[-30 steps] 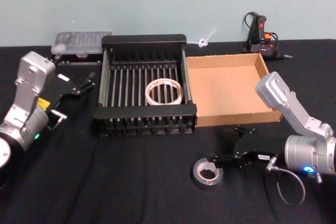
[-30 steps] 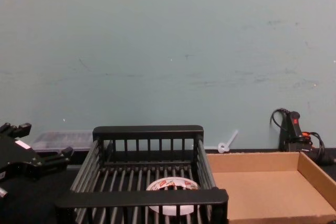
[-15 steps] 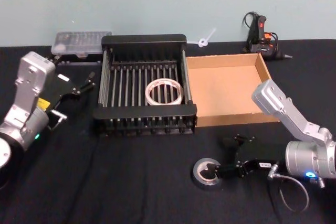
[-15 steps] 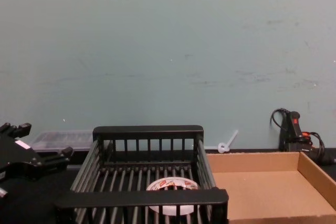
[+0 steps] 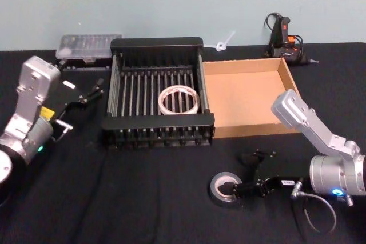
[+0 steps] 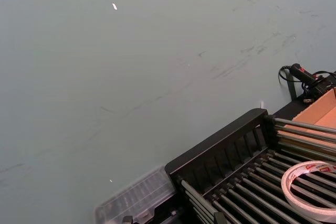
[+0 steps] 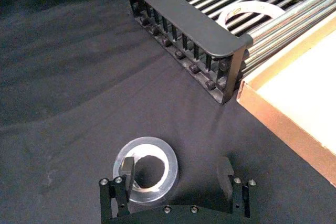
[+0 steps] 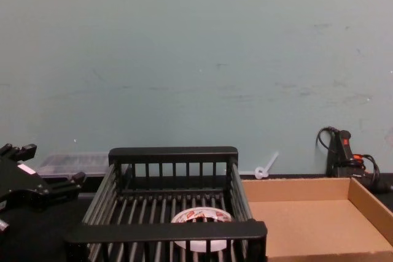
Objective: Pick up the white tape and place it into the black box , Pick up the silver tape and place it into the brown box.
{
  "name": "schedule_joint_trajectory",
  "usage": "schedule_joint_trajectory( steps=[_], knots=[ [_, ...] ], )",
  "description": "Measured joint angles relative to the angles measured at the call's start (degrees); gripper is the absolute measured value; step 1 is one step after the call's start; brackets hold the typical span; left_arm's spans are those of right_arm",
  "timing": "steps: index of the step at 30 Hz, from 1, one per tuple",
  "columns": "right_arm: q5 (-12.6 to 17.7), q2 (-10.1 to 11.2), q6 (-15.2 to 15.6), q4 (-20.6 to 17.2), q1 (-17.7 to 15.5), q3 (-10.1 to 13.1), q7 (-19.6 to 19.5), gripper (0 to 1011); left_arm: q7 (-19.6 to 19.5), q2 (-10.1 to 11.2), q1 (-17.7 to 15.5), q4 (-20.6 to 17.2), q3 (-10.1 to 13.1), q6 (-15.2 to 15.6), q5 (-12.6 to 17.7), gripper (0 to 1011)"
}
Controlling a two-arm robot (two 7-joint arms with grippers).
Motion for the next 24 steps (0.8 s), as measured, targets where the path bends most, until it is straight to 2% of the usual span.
schedule_joint_trajectory(
  steps=[24],
  knots=[
    [-0.41,-0.63,0.32,2.44,1.71,-1.87,0.63,1002,0.0,0.0,0.0,0.0,0.0,0.0,0.0,1002]
  ],
)
